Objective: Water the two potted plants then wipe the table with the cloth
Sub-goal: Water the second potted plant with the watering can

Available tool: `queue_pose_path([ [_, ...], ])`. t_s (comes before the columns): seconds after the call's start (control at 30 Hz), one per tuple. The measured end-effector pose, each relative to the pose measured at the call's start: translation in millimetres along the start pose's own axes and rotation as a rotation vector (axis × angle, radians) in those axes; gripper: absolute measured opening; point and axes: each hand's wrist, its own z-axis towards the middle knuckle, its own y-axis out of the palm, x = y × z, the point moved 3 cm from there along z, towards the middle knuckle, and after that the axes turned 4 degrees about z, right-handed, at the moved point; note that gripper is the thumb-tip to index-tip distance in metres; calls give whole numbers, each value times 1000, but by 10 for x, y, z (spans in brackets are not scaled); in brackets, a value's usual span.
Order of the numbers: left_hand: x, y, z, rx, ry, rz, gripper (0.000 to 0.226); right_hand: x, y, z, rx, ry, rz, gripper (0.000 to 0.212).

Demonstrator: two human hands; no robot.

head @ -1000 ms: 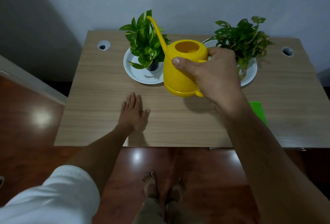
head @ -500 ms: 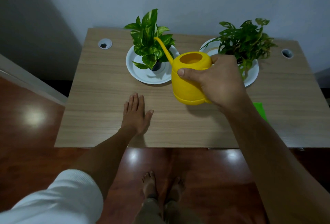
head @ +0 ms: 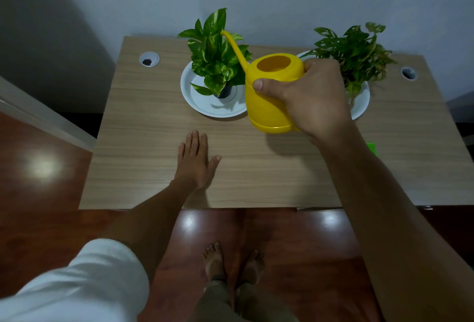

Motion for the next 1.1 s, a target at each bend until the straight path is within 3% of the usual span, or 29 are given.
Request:
queue_pose_path([
  [0.23,-17,15,4,-7,-1,6,84,33,107,0,-34,12,6,71],
  [0.47,-26,17,-3,-4,6,11,85,76,50,-70,-63,44,-36,62],
  [0.7,-20,4,-11,-4,7,17,84,122,-65,-70,-27,37,-95,76],
  [1.1,-6,-5,-31,-16,5,37,84,-46,-115,12,42,-21,-17,58],
])
